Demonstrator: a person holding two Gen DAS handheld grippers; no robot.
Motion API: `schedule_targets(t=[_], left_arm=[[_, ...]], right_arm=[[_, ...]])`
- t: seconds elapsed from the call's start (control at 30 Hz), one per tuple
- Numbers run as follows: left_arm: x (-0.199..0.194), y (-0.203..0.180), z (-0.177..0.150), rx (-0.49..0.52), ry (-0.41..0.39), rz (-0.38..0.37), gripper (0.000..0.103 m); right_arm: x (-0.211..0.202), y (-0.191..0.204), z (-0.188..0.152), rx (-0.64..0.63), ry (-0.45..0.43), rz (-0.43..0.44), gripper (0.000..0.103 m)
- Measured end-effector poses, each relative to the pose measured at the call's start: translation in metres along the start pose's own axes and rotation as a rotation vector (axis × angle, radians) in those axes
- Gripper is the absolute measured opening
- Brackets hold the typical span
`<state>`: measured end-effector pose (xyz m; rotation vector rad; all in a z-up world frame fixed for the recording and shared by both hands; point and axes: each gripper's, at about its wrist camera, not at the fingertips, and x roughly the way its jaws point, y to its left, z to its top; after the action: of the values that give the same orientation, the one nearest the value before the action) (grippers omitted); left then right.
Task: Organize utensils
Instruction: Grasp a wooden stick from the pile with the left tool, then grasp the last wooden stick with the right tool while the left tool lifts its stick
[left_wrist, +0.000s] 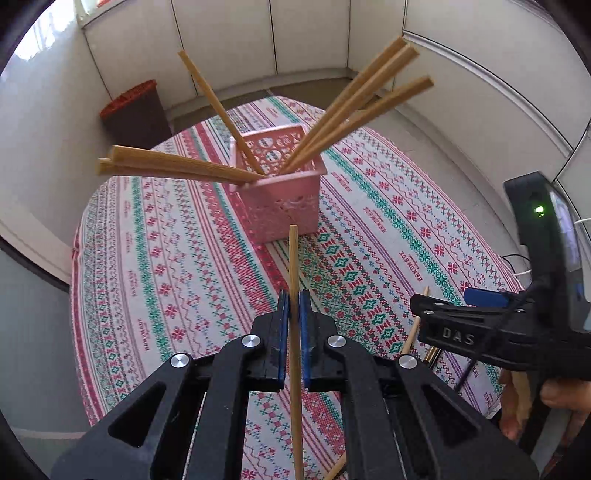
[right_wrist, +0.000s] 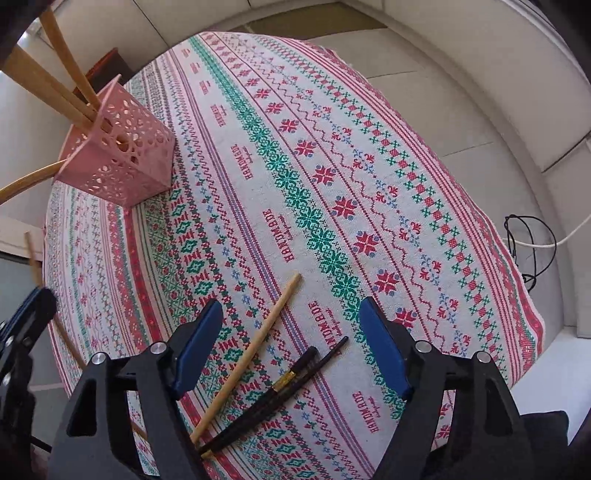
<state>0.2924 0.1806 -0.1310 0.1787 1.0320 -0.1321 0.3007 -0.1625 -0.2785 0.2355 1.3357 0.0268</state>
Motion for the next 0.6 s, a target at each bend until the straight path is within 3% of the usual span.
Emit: schedule_targets(t=[0.13,0.2,0.27,0.3,0.33,0.47,0.6], left_arm=[[-0.019,-0.019,0.006,-0.008,-0.054,0.021,0.005],[-0.029,-0.018,0.005,-0.014,-0.081,0.021,0.005],[-0.038,-0.017,0.004,-0.017,-0.104,0.023,0.005],[-0.043,-0.015,0.004,-0.019,-0.115,0.026,0.005],[-0.045,-0.013,0.002,-0.022,-0.123,0.029,0.005],[-0.053,-0.003,-0.002,-0.041,-0.143,0.036,0.005],[-0.066,0.003,-0.004,-0.049,-0.165,0.038,0.005]], right_arm=[[0.019,0.010,-0.004,0.026,0.060,-0.011,0.056],[0.021,0.016,-0.007,0.033,0.037,-0.037,0.053],[0.022,0.022,-0.009,0.033,0.012,-0.057,0.039],[0.021,0.025,-0.009,0.035,-0.005,-0.065,0.029],[0.022,0.028,-0.009,0.030,-0.017,-0.059,0.011],[0.021,0.038,-0.010,0.052,-0.064,-0.010,0.009],[-0.010,0.042,-0.019,0.040,-0.150,0.053,0.008]])
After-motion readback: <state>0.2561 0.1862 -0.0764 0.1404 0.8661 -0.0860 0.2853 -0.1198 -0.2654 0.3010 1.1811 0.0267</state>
